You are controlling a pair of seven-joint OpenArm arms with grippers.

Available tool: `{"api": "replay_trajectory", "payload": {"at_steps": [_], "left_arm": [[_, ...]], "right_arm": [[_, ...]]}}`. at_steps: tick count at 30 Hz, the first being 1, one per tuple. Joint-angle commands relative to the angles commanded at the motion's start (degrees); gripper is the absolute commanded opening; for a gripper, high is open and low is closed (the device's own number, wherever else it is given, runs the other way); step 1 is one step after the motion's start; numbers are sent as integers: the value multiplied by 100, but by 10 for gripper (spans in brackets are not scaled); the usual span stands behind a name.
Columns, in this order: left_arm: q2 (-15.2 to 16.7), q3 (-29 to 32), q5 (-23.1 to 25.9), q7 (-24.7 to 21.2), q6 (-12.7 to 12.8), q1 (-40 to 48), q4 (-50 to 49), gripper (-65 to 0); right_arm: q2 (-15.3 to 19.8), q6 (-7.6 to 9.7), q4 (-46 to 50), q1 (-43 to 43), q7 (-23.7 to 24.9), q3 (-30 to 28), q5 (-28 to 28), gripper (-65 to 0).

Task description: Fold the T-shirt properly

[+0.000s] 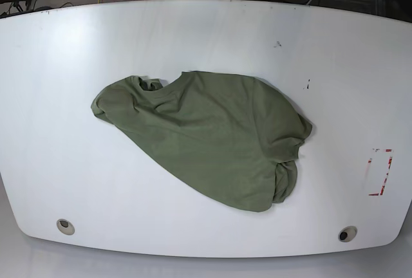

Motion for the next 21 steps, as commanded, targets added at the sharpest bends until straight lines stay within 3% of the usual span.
{"api": "replay_trajectory", "payload": {"at_steps": [6,12,21], "left_arm": [[-1,-21,-9,-21,-2,10,100,-395],[-10,48,-12,195,17,-514,-530,-391],[-16,33,33,233,23,-861,-1148,-387]], "right_arm": [[-6,-32,143,-85,6,10,-9,-589],[26,-160,-487,361,4,-47,50,-583],[31,-126,-848,518,-9,25,-11,-589]]}}
